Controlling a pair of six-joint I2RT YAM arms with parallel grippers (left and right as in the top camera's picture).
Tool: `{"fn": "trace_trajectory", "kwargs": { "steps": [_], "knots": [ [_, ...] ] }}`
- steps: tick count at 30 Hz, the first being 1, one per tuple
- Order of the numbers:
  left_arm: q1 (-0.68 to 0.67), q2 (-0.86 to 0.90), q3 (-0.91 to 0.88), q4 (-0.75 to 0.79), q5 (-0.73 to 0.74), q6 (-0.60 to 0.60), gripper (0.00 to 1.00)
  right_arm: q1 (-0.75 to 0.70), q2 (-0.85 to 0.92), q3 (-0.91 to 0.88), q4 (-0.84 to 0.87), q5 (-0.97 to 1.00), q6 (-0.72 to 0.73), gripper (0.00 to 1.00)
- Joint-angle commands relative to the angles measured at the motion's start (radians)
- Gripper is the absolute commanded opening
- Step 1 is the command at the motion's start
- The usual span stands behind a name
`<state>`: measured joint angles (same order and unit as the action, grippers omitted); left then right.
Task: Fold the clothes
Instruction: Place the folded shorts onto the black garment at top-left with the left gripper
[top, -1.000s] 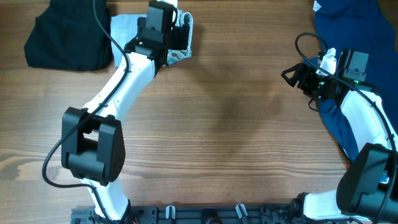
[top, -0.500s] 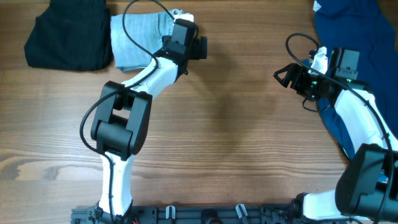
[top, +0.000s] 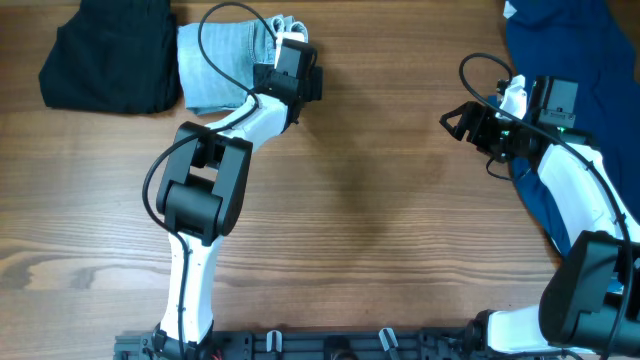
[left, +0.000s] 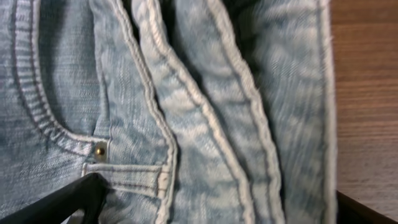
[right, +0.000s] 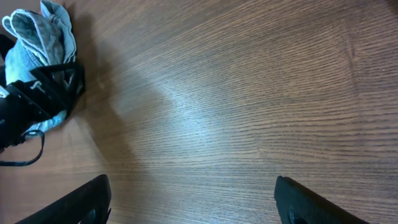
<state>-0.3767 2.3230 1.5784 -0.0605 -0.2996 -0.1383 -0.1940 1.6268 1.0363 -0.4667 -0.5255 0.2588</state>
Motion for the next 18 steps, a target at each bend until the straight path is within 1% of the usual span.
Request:
{"fn": "trace_trajectory", "kwargs": {
  "steps": [1,4,6,8,9,10,11,12,13,14,16,18],
  "knots": [
    [0.03,0.056,-0.012,-0.097,-0.03,0.005,0.96,0.006,0.0,0.001,0.006,0.01,-0.02,0.84],
    [0.028,0.061,-0.012,-0.17,0.005,0.035,0.98,0.006,0.0,0.001,0.005,0.009,-0.02,0.85],
    [0.027,0.063,-0.012,-0.185,0.011,0.071,0.87,0.006,0.0,0.001,0.006,0.009,-0.02,0.85],
    [0.027,0.063,-0.012,-0.179,0.016,0.087,0.71,0.006,0.0,0.001,0.005,0.009,-0.02,0.85],
    [0.027,0.063,-0.012,-0.173,0.019,0.087,0.41,0.006,0.0,0.001,0.004,0.009,-0.021,0.85],
    [0.027,0.063,-0.012,-0.168,0.019,0.086,0.31,0.006,0.0,0.001,0.003,0.009,-0.021,0.85],
    [0.025,0.063,-0.012,-0.166,0.019,0.086,0.26,0.006,0.0,0.001,0.001,0.009,-0.021,0.85],
    [0.023,0.063,-0.012,-0.166,0.023,0.086,0.18,0.006,0.0,0.001,-0.003,0.009,-0.021,0.85],
    [0.021,0.062,-0.012,-0.166,0.021,0.089,0.12,0.006,0.0,0.001,-0.004,0.008,-0.02,0.85],
    [0.019,0.061,-0.012,-0.164,0.021,0.116,0.04,0.006,0.0,0.001,-0.005,0.005,-0.021,0.85],
    [0.016,0.052,-0.012,-0.164,0.018,0.153,0.04,0.006,0.0,0.001,-0.006,0.002,-0.021,0.85],
    [0.014,0.024,-0.012,-0.166,0.018,0.154,0.04,0.006,0.0,0.001,-0.006,0.002,-0.021,0.85]
  ]
}}
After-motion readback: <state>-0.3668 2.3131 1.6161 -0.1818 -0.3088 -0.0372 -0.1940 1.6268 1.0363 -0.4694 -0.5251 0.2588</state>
